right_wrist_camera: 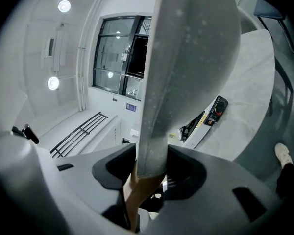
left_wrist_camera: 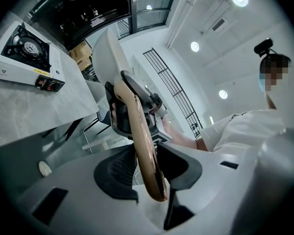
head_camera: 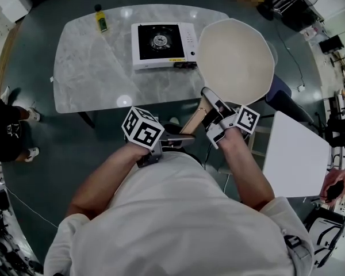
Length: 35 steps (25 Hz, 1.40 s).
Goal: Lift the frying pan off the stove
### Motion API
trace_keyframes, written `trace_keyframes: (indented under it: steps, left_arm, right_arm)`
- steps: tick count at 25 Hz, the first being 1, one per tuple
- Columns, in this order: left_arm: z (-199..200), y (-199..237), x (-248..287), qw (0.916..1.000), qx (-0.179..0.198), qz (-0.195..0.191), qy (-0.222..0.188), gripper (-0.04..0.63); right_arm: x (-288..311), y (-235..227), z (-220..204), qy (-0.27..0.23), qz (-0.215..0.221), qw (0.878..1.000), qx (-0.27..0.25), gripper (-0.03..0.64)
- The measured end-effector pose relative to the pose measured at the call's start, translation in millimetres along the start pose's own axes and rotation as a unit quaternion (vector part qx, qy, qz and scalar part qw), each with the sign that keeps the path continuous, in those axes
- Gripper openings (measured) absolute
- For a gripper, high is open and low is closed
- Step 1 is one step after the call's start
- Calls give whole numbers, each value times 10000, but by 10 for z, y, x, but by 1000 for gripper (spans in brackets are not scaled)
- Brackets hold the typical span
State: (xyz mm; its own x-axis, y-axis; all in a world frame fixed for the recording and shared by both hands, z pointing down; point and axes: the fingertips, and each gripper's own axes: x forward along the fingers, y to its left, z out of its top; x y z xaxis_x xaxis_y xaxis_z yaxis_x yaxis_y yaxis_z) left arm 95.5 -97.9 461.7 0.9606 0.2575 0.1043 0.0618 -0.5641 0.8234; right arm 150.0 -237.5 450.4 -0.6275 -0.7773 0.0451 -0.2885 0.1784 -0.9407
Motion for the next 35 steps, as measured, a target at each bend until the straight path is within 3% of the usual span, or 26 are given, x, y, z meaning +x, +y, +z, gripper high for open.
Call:
trace_keyframes:
  steps: [35]
  left_arm:
    - [12,16,-48,10000,-31,-6,-61,138]
  right_arm:
    - [64,8,-34,131,57,9999,7,178]
